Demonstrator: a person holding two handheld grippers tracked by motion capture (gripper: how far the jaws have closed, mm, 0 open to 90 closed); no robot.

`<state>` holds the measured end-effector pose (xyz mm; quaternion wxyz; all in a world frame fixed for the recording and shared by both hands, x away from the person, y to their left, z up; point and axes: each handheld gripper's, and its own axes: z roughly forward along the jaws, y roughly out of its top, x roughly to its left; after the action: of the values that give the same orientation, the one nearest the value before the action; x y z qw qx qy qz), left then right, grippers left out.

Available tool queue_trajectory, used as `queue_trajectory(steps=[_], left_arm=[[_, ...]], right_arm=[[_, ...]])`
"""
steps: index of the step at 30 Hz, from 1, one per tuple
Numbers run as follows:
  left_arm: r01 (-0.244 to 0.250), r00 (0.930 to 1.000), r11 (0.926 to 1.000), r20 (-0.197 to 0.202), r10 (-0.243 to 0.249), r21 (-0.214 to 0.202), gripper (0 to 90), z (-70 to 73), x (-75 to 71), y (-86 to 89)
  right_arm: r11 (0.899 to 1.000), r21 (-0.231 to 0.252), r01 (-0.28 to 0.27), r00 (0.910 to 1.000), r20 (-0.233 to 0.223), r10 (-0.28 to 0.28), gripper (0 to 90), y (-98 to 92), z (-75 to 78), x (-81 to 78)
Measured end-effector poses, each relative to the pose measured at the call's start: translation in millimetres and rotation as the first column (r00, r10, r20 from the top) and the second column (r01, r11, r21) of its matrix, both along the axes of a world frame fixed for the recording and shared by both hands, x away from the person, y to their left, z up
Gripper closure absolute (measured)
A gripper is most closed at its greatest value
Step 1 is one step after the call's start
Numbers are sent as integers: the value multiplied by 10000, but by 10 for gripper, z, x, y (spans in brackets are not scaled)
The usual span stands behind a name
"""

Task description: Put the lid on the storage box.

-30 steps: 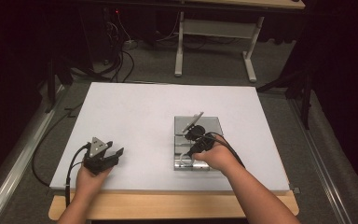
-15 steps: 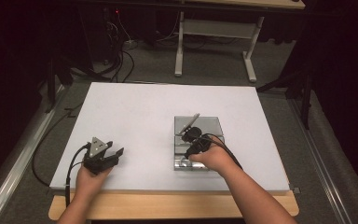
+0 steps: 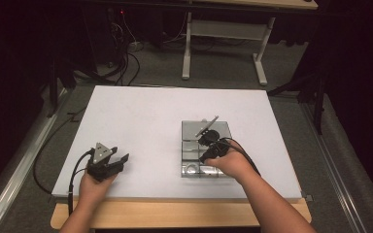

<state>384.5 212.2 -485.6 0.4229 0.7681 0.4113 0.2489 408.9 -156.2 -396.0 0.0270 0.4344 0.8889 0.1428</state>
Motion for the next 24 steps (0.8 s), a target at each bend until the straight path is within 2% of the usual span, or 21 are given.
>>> queue_trajectory(steps=[4, 5, 8, 14, 15, 18, 24], left_arm=[[-7, 10000, 10000, -10, 7, 7, 450, 0, 2, 0], [-7, 10000, 10000, -11, 7, 12, 450, 0, 1, 0], [-9, 10000, 10000, -11, 9, 6, 450, 0, 1, 0], [-6, 10000, 10000, -10, 6, 6, 450, 0, 1, 0], [-6, 10000, 10000, -10, 6, 4, 450, 0, 1, 0], [-9, 10000, 10000, -11, 9, 10, 450, 0, 1, 0], [-23, 10000, 10000, -16, 23, 12, 451, 0, 2, 0]], right_arm=[[9995, -70, 303, 9995, 19, -303, 846, -112, 33, -33], [9998, -126, 124, 9998, 137, -122, 856, -144, 33, -30], [9996, -238, 169, 9995, 257, -163, 891, -209, 47, -50], [9975, -390, 581, 9977, 361, -567, 900, -421, 62, -81], [9959, -420, 807, 9963, 321, -793, 900, -454, 65, -95], [9950, -421, 905, 9951, 429, -887, 900, -587, 66, -107], [9872, -468, 1525, 9874, 503, -1502, 900, -816, 86, -146]])
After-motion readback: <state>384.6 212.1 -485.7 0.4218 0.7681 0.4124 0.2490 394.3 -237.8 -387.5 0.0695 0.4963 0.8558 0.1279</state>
